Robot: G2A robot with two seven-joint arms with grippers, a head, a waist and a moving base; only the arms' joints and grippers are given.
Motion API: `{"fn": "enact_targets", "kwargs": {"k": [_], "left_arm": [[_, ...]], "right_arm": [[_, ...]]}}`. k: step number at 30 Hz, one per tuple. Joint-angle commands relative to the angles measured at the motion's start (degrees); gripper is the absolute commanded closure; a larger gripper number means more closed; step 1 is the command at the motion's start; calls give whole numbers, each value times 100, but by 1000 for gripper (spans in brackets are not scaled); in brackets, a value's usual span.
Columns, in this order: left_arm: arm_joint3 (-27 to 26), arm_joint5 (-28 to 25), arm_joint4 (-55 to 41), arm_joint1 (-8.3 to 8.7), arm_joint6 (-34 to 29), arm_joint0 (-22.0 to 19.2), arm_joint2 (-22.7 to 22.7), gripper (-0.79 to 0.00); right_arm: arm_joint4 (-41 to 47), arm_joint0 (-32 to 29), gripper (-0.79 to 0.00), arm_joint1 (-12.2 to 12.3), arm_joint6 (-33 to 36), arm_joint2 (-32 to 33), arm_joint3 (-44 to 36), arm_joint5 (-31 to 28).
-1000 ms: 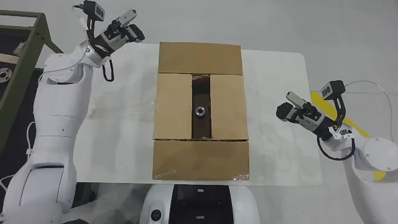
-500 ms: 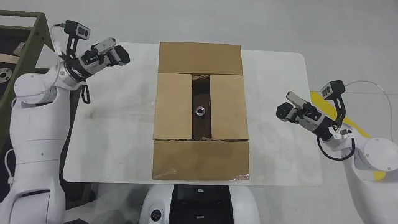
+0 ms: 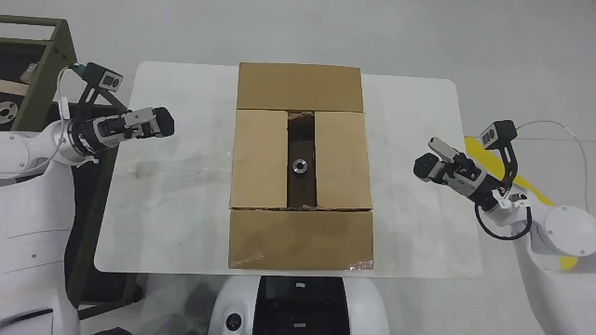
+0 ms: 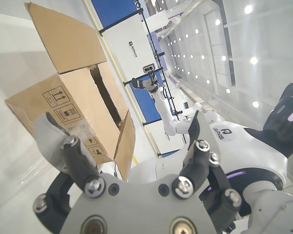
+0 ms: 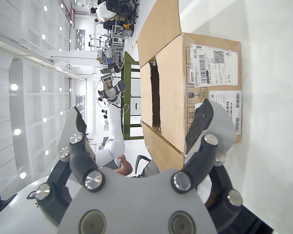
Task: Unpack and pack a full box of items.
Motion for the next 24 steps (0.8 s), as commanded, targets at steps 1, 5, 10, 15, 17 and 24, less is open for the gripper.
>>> {"fn": "enact_targets", "kwargs": {"k": [1,5,10,15,17,24], "left_arm": [[-37,26,7,24,-16,36,-23,-785],[-35,31,14,28,-21,41,-24,-785],[-35,31,14,28,-21,41,-24,-785],[-35,31,14,28,-21,41,-24,-785],[-35,31,14,28,-21,41,-24,-785],[-35,31,14,28,-21,41,-24,-785]], "right_arm": [[0,0,-785,0,0,0,0,0],[0,0,-785,0,0,0,0,0],[0,0,-785,0,0,0,0,0],[0,0,-785,0,0,0,0,0],[0,0,-785,0,0,0,0,0],[-61,146,-785,-14,27,-360,-348,339]]}}
